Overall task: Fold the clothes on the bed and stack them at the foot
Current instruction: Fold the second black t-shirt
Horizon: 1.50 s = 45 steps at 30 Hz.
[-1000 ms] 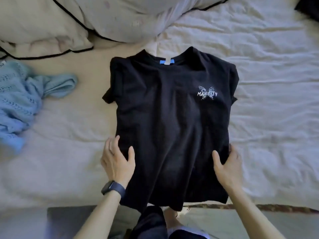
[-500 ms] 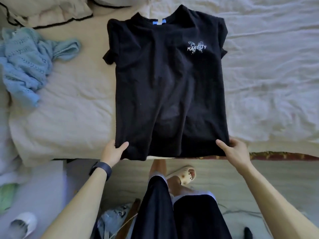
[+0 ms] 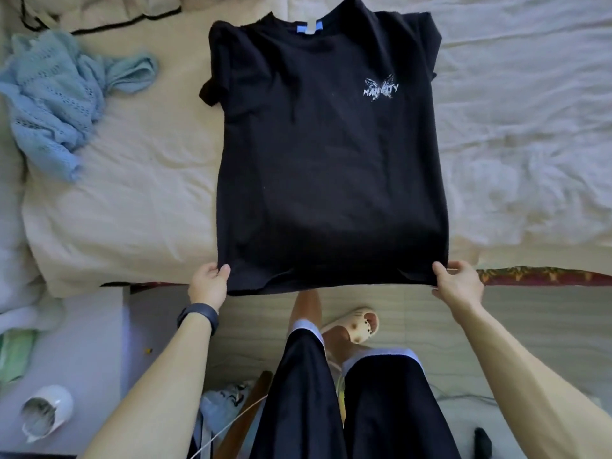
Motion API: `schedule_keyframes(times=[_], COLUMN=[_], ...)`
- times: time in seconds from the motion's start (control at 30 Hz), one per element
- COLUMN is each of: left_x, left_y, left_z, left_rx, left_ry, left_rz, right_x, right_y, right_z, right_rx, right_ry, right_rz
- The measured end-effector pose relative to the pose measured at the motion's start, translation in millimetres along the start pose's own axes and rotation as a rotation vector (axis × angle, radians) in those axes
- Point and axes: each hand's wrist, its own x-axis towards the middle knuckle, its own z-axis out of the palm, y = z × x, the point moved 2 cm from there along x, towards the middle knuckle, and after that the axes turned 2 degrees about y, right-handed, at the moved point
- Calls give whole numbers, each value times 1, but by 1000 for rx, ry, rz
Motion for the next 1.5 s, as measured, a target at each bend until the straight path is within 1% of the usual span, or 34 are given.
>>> schedule_keyframes(times=[0.07, 0.1, 0.17, 0.2, 0.27, 0.33, 0.4, 0.5, 0.6, 0.67, 0.77, 0.8, 0.83, 0.9, 0.97, 1.0, 1.07, 1.13, 1.2, 1.3, 1.4, 1.5], left_x=[0, -1, -2, -3, -6, -10, -18, -26, -25, -25, -32, -36, -41, -47, -48, -46, -37, -22, -3, 31, 68, 90], left_y=[-5, -8, -15, -18, -26, -34, -43, -49, -43, -33, -9, 5, 21, 60, 105, 128, 170, 206, 237, 270, 281, 273], left_z=[12, 16, 20, 20, 14, 3, -9, -9, 0, 5, 11, 14, 17, 26, 39, 45, 59, 73, 88, 110, 129, 142], left_rx=[-48, -35, 75, 113, 96, 63, 67, 97, 97, 184, 399, 462, 493, 513, 589, 633, 697, 757, 816, 889, 929, 919], left_ry=[-112, -176, -245, -238, -188, -107, -37, -21, 3, -1, -11, -1, 21, 51, 24, -4, -58, -71, -55, -46, -69, -100], left_rz=[-27, -43, -37, -24, -11, 11, 28, -9, -52, -92, -180, -151, -67, 208, 464, 559, 700, 824, 926, 1014, 1071, 1089], right_x=[3, 4, 6, 6, 4, -2, -12, -20, -20, -21, -26, -30, -34, -44, -50, -51, -46, -35, -17, 15, 52, 78], right_y=[8, 10, 14, 14, 13, 14, 18, 28, 24, 21, 9, 1, -10, -38, -71, -89, -128, -165, -196, -226, -232, -220], right_z=[1, -1, -6, -9, -19, -32, -38, -31, -17, -12, -8, -7, -5, -1, 6, 11, 20, 31, 43, 65, 84, 97], right_rx=[-33, -40, -55, -70, -103, -100, -97, -119, -110, -168, -353, -394, -407, -394, -410, -440, -496, -534, -570, -659, -776, -858], right_ry=[-16, -27, -44, -44, -4, 69, 80, 36, 52, 45, -24, -41, -47, -53, -65, -67, -52, -34, -15, -2, -1, -71], right_rz=[-12, -14, -26, -40, -96, -168, -200, -121, -71, -56, -61, -104, -173, -346, -514, -587, -711, -807, -870, -902, -864, -802])
